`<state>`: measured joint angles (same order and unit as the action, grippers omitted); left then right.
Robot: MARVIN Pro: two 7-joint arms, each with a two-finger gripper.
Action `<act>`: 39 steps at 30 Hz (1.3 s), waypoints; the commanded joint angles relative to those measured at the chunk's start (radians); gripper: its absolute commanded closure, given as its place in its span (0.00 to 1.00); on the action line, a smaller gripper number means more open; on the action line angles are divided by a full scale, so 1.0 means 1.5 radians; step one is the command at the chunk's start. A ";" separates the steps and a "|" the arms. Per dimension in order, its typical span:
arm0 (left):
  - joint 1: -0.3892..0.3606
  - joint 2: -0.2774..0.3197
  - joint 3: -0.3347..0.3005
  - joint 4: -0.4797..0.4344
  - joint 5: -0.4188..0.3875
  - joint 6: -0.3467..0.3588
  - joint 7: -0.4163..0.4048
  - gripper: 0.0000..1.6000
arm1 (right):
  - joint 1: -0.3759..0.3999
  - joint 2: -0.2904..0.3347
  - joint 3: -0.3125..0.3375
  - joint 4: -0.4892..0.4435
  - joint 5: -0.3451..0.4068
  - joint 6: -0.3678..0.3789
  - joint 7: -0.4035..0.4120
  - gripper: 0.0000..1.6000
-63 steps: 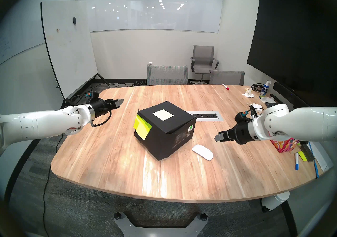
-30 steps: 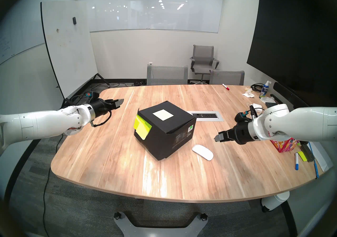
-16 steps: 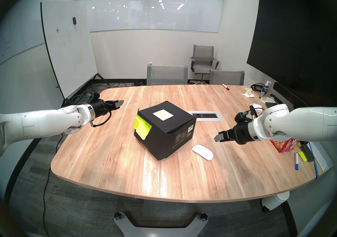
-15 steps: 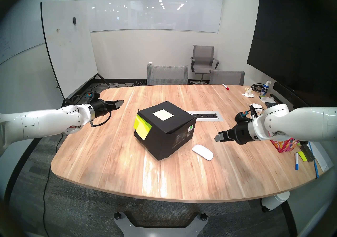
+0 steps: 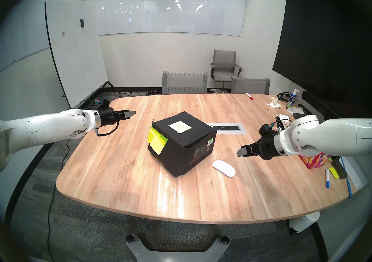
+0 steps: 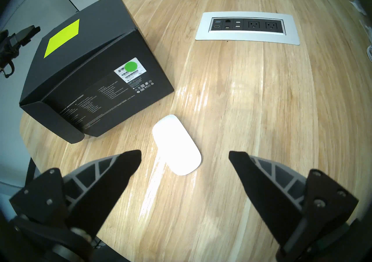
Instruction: Open the box and place the mouse inside
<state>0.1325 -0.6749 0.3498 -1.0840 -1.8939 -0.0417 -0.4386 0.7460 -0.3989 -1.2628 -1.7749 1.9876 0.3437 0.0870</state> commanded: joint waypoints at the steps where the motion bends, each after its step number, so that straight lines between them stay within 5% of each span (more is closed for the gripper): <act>1: -0.019 -0.042 -0.013 0.067 0.007 0.030 -0.075 0.00 | 0.008 -0.001 0.005 -0.001 -0.001 -0.001 -0.001 0.00; 19: 0.018 -0.086 -0.019 0.207 0.053 0.014 -0.274 0.00 | 0.009 -0.001 0.005 -0.002 -0.001 -0.001 -0.002 0.00; 33: 0.061 -0.154 -0.014 0.382 0.069 0.016 -0.444 0.00 | 0.009 -0.001 0.005 -0.002 -0.001 -0.001 -0.002 0.00; 39: 0.083 -0.170 -0.018 0.429 0.070 -0.017 -0.493 0.00 | 0.009 -0.001 0.005 -0.002 -0.001 -0.001 -0.002 0.00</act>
<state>0.2431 -0.8795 0.3371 -0.5214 -1.7854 -0.0315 -1.0991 0.7458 -0.3989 -1.2627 -1.7748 1.9876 0.3437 0.0870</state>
